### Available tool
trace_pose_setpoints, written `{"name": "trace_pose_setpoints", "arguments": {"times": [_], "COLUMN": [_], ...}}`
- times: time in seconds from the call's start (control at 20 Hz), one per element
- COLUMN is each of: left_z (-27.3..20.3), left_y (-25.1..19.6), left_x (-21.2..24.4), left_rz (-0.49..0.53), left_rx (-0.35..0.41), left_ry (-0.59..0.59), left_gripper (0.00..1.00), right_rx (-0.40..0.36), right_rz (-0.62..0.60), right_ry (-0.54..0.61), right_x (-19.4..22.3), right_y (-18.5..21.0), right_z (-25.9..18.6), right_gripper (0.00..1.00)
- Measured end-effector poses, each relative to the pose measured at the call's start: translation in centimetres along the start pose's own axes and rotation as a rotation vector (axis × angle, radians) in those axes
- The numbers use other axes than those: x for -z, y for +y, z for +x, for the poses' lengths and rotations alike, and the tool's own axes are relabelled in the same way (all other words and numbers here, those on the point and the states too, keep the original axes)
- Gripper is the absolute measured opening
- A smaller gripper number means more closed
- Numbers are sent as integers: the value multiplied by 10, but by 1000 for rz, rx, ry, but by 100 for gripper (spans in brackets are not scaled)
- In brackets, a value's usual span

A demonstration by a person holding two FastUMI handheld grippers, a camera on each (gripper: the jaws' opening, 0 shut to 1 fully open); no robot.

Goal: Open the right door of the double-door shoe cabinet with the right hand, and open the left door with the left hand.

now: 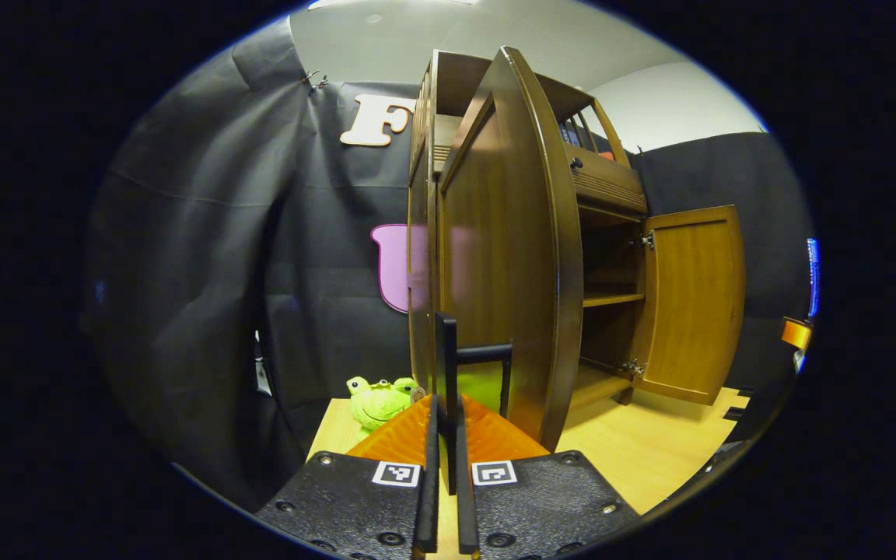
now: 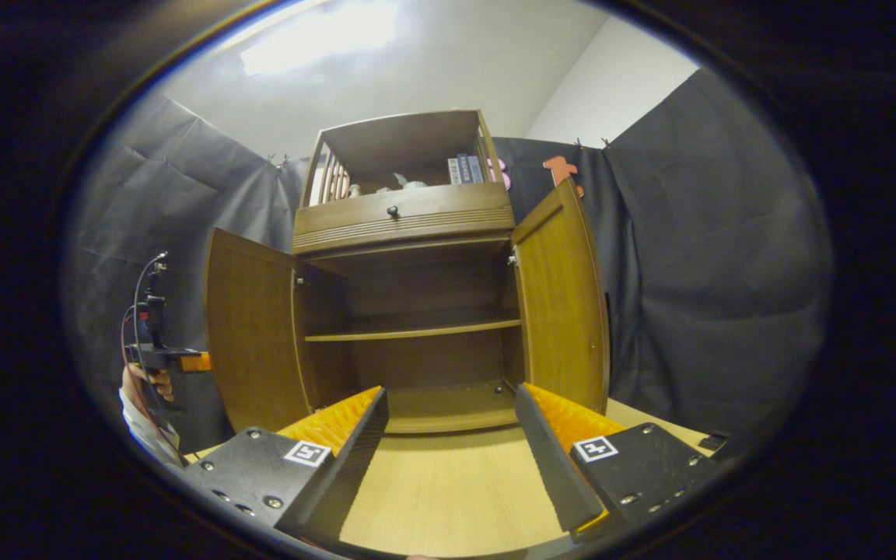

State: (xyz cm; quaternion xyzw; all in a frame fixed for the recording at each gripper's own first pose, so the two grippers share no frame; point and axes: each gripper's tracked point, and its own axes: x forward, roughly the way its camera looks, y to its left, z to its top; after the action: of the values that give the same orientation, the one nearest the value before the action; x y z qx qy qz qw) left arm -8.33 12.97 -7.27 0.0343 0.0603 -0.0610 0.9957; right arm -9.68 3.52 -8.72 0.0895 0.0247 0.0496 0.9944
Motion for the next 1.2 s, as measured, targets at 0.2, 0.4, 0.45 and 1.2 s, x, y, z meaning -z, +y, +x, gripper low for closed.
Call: {"name": "trace_pose_setpoints", "arguments": {"times": [0.2,0.4,0.45,1.2], "left_z": [-2,-12,-15,-85], "left_y": [3,7,11,-15], "left_x": [-2,-13,-15,-81], "left_rz": [-7,19,21,41], "left_rx": [0,-28,-48,-297], "left_ry": [-2,-36,-34,-104], "left_gripper": [12,17,24,95], "right_rx": [12,19,24,14], "right_rz": [-1,-10,-21,26], "right_ry": [1,-2,-7,-26], "right_x": [-2,-6,-8,-12], "right_y": [-1,-1,-2,-7], "right_z": [0,-1,-1,-13], "right_gripper": [98,98,98,98]}}
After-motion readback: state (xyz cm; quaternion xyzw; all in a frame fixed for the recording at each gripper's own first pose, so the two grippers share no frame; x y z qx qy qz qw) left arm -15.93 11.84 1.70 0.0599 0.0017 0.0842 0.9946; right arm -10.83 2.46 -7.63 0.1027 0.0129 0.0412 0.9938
